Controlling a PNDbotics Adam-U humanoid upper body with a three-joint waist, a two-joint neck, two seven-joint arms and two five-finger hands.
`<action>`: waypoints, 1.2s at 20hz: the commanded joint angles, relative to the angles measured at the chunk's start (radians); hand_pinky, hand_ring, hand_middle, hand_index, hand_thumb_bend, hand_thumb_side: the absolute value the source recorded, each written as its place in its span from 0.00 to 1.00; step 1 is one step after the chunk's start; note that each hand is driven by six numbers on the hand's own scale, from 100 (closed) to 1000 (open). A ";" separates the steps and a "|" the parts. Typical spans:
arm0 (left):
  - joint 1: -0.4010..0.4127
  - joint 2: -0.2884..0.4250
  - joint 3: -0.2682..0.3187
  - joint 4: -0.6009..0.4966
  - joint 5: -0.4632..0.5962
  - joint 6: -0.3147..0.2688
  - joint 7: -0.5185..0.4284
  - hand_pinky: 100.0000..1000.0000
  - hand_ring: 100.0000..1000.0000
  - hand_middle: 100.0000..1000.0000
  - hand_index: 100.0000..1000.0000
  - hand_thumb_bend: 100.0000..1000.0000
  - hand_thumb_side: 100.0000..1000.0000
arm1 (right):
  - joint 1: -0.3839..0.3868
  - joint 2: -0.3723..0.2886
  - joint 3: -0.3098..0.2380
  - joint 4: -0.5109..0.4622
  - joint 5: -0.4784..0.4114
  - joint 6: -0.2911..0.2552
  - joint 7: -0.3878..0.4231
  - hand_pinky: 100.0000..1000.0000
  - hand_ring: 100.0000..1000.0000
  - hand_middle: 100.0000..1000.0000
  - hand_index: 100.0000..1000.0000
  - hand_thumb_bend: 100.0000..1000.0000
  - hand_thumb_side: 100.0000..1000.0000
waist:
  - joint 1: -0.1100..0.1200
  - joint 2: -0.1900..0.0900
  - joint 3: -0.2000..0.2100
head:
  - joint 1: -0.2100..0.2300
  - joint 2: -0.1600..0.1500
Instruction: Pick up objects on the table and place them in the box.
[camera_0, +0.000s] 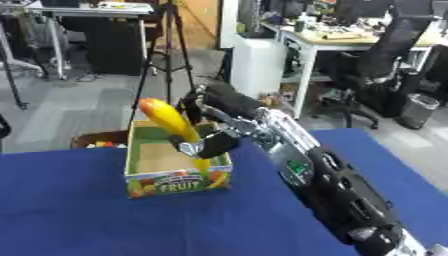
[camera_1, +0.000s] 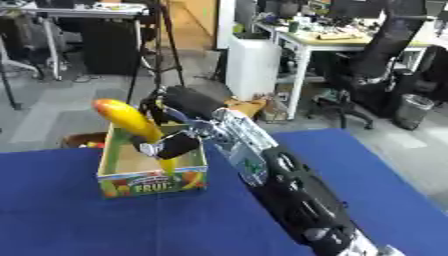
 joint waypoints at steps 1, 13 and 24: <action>-0.021 0.021 -0.002 -0.020 0.006 0.003 -0.001 0.40 0.62 0.60 0.85 0.00 0.98 | -0.033 -0.054 -0.026 0.005 -0.025 0.014 -0.006 0.33 0.43 0.34 0.47 0.00 0.49 | 0.002 -0.006 0.008 | -0.012 -0.024; -0.045 0.028 0.000 -0.020 0.017 0.004 0.001 0.39 0.62 0.59 0.85 0.00 0.98 | -0.082 -0.120 -0.056 0.036 -0.051 0.040 -0.041 0.32 0.42 0.31 0.47 0.00 0.49 | -0.012 0.050 0.061 | -0.053 -0.093; -0.071 0.030 0.003 -0.020 0.030 0.007 0.004 0.38 0.61 0.58 0.84 0.00 0.98 | -0.120 -0.155 -0.053 0.077 -0.008 0.030 -0.086 0.32 0.42 0.32 0.46 0.00 0.50 | -0.025 0.110 0.122 | -0.104 -0.150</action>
